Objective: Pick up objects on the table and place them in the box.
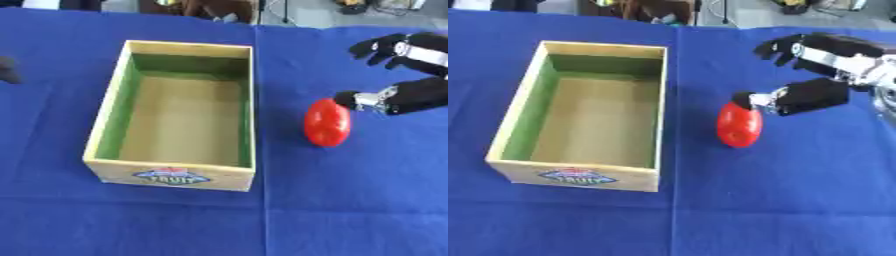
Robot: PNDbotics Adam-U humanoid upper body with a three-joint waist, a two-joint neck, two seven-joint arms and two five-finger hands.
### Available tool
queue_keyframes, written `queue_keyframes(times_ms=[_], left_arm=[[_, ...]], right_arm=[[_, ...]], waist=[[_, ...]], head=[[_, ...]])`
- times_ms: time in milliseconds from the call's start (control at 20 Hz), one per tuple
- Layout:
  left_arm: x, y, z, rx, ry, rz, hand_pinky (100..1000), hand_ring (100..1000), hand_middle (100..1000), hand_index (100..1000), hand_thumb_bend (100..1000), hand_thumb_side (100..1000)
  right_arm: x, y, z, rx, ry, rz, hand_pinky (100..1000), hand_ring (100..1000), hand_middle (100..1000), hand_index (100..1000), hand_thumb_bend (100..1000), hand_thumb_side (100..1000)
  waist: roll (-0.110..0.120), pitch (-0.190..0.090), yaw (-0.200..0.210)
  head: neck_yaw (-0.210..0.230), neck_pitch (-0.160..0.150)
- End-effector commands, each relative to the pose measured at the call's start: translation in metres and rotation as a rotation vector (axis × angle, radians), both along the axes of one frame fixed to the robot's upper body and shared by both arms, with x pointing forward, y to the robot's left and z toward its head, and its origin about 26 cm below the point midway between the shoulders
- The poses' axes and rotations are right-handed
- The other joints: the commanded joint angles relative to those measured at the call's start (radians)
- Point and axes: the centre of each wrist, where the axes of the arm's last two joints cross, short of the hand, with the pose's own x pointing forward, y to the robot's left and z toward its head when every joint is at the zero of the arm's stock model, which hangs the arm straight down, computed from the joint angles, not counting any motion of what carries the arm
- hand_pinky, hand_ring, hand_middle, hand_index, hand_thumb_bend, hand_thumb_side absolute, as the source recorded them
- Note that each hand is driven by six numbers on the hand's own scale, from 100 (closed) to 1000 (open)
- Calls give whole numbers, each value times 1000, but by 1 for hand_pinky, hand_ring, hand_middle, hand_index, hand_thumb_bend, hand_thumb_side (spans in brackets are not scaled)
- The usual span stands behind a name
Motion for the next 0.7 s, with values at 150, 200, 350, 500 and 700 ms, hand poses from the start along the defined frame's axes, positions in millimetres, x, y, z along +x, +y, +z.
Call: queue_keyframes(times_ms=[150,200,350,500,700], left_arm=[[-3,-2,8,11,-28,-20,496,552,643,862,100,947],[-3,-2,8,11,-28,-21,495,552,643,861,100,947],[-2,-3,8,12,-28,-24,496,551,643,861,100,946],[-2,-3,9,12,-28,-26,495,551,643,861,100,946],[-2,-4,9,11,-28,-30,496,551,643,861,100,945]], right_arm=[[4,-1,4,-9,17,-5,859,899,910,1000,471,771],[5,-1,3,-8,22,-5,859,899,910,1000,478,769],[9,-2,-1,-11,37,-14,859,899,911,1000,482,761],[15,-4,-8,-15,62,-27,859,899,912,1000,486,753],[22,-7,-16,-20,89,-36,858,897,911,1000,491,750]], waist=[[1,-25,-2],[1,-24,-1],[2,-22,1],[3,-20,6],[3,-17,9]], head=[[2,-6],[2,-7],[1,-8],[1,-11],[2,-13]])
